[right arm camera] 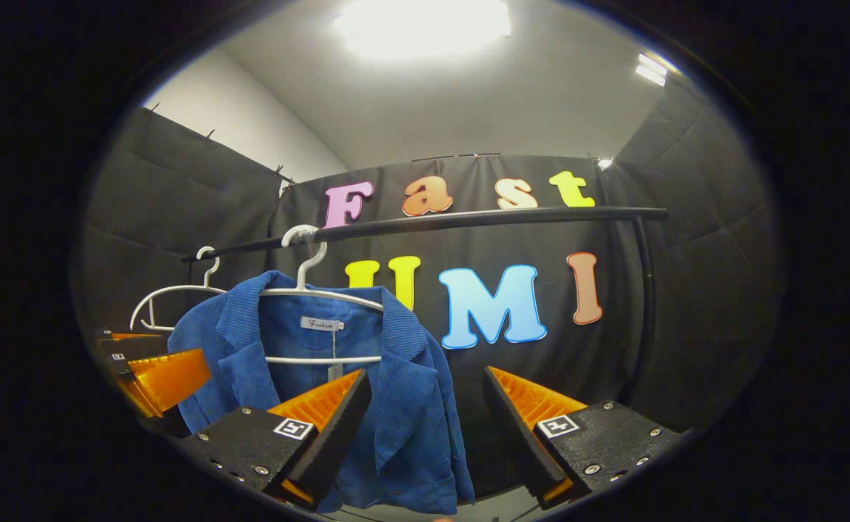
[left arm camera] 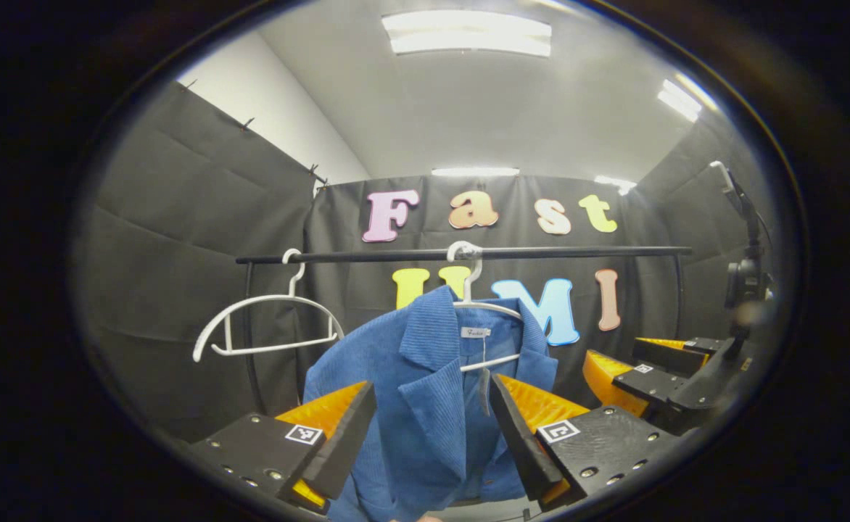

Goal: Grasp the clothes on the hanger with both hands and then place them into the laundry hamper below.

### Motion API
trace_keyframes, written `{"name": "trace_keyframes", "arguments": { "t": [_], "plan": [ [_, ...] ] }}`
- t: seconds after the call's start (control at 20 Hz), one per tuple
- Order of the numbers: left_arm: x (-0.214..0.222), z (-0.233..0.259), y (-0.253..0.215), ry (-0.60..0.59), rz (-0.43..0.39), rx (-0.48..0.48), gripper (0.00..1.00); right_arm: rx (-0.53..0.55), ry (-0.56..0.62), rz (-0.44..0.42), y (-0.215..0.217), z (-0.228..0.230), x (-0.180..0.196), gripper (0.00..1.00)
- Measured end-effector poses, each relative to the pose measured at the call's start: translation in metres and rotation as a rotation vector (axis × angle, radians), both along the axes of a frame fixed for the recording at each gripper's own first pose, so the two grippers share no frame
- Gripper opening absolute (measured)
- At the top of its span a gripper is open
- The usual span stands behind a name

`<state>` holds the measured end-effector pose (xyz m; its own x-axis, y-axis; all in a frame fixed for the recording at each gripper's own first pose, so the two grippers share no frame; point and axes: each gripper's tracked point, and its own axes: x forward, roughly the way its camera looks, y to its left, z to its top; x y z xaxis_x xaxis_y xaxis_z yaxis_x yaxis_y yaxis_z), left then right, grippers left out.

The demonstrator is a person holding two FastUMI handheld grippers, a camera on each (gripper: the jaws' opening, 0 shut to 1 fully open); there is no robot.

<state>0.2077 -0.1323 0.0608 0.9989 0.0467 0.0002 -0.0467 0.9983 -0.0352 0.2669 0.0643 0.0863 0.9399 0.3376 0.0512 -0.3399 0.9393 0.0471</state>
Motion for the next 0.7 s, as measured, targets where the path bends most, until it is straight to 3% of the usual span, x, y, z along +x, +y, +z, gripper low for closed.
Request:
{"name": "trace_keyframes", "arguments": {
  "t": [0.2,0.25,0.35,0.45,0.5,0.6,0.7],
  "plan": [
    [0.025,-0.013,-0.011,0.009,0.045,0.007,0.91,0.013,0.032,0.038,0.007,-0.017,0.026,0.96],
    [0.031,-0.017,-0.013,0.011,0.059,0.006,0.96,0.019,0.035,0.057,0.011,-0.02,0.031,0.96],
    [0.041,-0.025,-0.013,0.025,0.089,0.014,0.96,0.026,0.042,0.094,0.02,-0.026,0.041,0.96],
    [0.051,-0.034,-0.013,0.04,0.114,0.021,0.91,0.034,0.049,0.117,0.027,-0.031,0.052,0.96],
    [0.054,-0.039,-0.014,0.049,0.123,0.021,0.96,0.043,0.054,0.13,0.032,-0.034,0.056,0.96],
    [0.059,-0.046,-0.012,0.051,0.142,0.011,0.96,0.057,0.067,0.154,0.042,-0.041,0.066,0.96],
    [0.064,-0.05,-0.008,0.034,0.172,-0.003,0.91,0.058,0.072,0.165,0.05,-0.051,0.077,0.95]
  ]
}}
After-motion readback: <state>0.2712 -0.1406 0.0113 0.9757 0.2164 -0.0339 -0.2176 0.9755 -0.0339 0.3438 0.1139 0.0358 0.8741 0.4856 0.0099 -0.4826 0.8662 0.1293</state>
